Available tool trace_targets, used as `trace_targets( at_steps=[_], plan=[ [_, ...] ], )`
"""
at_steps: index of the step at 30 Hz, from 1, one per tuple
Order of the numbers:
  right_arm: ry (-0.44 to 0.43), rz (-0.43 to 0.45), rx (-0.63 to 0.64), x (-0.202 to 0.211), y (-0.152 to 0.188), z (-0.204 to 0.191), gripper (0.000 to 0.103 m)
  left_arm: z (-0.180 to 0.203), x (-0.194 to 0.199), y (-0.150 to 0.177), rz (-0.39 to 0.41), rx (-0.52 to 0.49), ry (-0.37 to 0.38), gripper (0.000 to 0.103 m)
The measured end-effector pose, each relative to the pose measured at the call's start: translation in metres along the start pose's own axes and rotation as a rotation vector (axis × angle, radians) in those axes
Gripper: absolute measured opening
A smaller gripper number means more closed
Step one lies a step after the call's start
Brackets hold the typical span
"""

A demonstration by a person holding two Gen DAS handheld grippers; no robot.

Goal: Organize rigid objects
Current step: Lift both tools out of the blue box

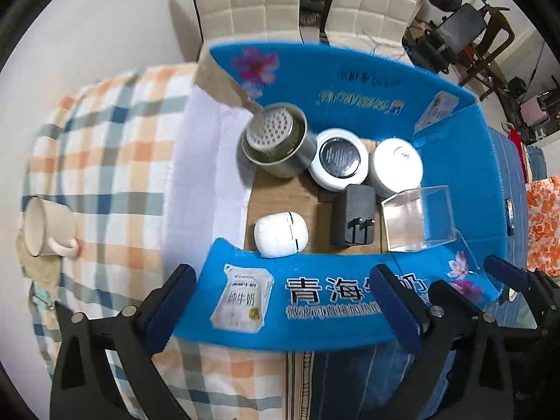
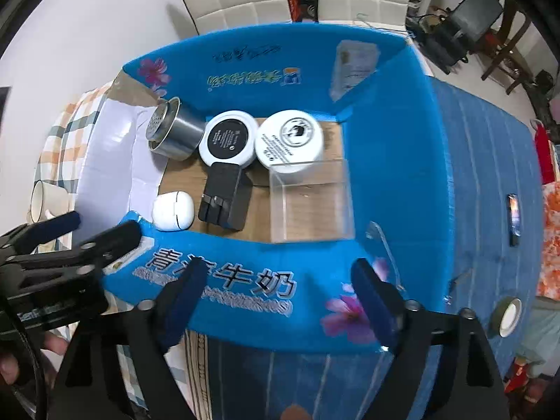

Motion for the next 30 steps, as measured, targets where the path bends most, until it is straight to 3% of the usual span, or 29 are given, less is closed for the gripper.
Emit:
trace_targets(
  at_steps=[9,18,30],
  plan=[
    [-0.008,0.051,-0.008,0.068,0.013,0.020,0.094,-0.004,0.050,0.000,0.109,0.000,-0.010,0.102],
    [-0.011,0.178,0.037,0.154,0.023,0.020,0.094,0.014,0.125,0.013,0.257,-0.013,-0.038,0.102],
    [-0.085,0.239,0.077,0.212,0.038,0.021,0.094,0.030,0.169,0.029,0.317,0.008,-0.047,0.102]
  ],
)
Point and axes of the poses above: each gripper's, at about its wrist camera, not at the fingertips, and x roughly against the way its jaws point, z to its right, y to its underside, the point moved 2 cm from there along -x, roughly the way its jaws point, and after that the axes turned 9 degrees about z, right-handed, at the moved point
